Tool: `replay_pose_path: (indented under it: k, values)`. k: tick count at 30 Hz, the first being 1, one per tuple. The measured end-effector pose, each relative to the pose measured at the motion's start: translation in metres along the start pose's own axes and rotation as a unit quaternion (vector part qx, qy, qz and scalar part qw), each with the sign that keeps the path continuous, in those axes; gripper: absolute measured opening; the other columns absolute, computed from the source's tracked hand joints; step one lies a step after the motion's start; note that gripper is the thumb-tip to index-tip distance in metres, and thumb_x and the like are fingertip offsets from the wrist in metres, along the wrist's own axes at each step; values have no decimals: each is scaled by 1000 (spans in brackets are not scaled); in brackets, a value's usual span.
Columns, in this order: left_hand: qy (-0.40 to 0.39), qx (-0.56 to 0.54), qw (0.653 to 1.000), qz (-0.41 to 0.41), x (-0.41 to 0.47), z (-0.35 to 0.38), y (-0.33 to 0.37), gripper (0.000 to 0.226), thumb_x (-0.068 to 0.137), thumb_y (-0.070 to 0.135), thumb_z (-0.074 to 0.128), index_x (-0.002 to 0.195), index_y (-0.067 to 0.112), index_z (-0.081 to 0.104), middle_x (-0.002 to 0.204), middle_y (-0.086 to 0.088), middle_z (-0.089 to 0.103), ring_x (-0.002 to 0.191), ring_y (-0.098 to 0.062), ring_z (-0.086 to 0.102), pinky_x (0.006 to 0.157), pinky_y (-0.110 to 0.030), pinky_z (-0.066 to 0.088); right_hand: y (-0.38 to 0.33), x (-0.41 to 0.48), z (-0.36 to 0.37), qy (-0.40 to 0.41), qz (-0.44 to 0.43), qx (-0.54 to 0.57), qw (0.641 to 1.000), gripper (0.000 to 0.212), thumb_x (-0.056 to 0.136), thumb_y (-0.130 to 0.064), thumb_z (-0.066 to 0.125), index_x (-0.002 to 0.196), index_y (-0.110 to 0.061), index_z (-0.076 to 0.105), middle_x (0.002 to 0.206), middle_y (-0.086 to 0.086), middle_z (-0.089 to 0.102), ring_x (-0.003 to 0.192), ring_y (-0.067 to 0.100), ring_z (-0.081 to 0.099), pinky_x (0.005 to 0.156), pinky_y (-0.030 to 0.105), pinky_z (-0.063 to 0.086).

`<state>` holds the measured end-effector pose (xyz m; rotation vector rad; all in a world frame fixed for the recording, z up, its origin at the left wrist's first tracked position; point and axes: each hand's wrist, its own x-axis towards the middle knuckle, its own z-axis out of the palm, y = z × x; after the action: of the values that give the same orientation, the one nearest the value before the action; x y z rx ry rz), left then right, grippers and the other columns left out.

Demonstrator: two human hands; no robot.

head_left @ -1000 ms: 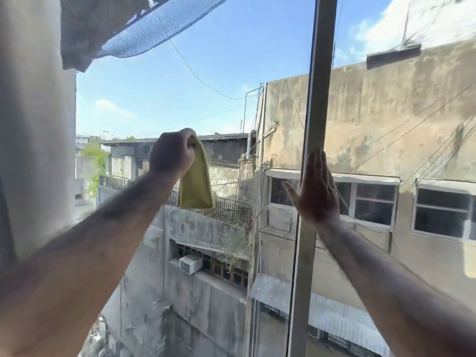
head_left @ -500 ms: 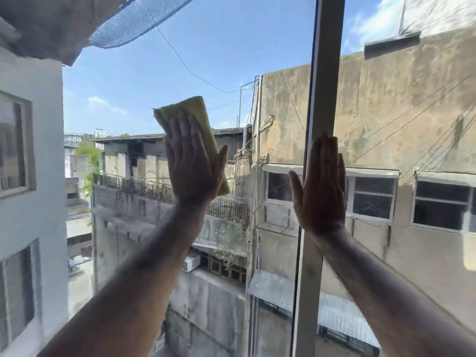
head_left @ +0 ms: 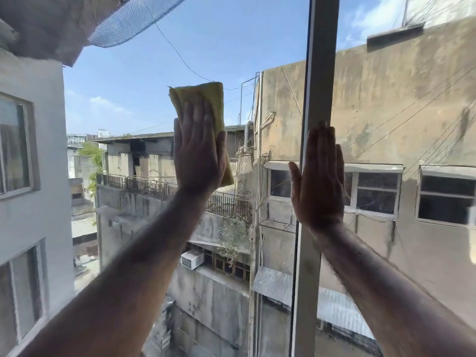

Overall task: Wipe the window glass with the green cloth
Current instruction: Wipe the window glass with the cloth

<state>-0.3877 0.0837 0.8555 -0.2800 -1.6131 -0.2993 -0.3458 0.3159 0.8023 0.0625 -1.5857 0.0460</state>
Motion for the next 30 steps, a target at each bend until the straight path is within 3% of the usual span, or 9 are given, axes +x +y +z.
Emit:
replay_pose_path:
  k: [6,9,13,17,20,22,24,27,30]
  values:
    - [-106,-19,923,369,-101,12,12,60,110,28,42,163,12,18,173,-10,17,162,-26,12,131,-50,22,-1,-2,-4,-7,-4,-2,1000,65,114,-37,29,166,1,21,176,20,18,165,33,16,134,52,22]
    - [-135,16,893,429,-124,-6,-55,64,105,20,47,163,12,19,171,-11,22,161,-25,18,132,-48,20,0,-3,-2,-9,-1,-3,1000,66,115,-40,25,167,0,17,177,18,15,166,32,13,136,50,18]
    - [-14,16,999,41,-102,-22,-101,55,108,19,43,159,3,28,166,-20,33,158,-33,26,127,-54,29,0,-3,0,-16,-12,-7,1000,67,115,-40,26,167,1,14,177,20,12,166,33,11,136,50,16]
    - [87,-33,975,-204,-69,-8,-28,54,111,24,39,157,-1,31,167,-20,32,158,-33,26,128,-52,28,1,-2,-2,-20,-12,-15,1000,67,115,-38,30,167,1,12,177,20,11,166,34,9,136,51,16]
    - [-8,-51,997,65,-91,8,28,56,110,25,47,158,4,31,168,-17,31,160,-30,22,130,-50,27,1,-3,-2,-18,-13,-13,1000,66,115,-35,32,167,1,14,177,20,12,166,34,10,136,51,15]
    - [-91,-35,950,297,-108,5,17,54,109,27,50,158,7,35,167,-13,34,159,-27,25,128,-49,30,0,-4,-4,-18,-10,-10,1000,66,114,-34,32,167,0,14,177,20,11,166,34,10,135,51,16]
    - [-100,-11,932,348,-98,-7,-23,52,109,28,50,156,9,39,165,-12,38,157,-27,30,127,-50,33,0,-3,-4,-20,-7,-9,1000,66,114,-34,31,167,-1,12,178,19,9,166,33,9,136,51,15]
    - [-13,8,996,83,-73,-20,-75,51,110,22,43,157,3,34,167,-19,33,158,-32,26,127,-54,30,0,-3,-3,-19,-9,-4,1000,66,115,-36,29,168,-1,11,178,18,9,167,32,8,136,50,15]
    - [91,-32,968,-231,-44,-18,-55,53,110,23,38,157,-2,31,167,-22,30,158,-35,25,128,-53,27,0,-3,-2,-15,-12,-5,1000,65,115,-36,29,167,0,13,178,19,10,166,33,9,136,50,16]
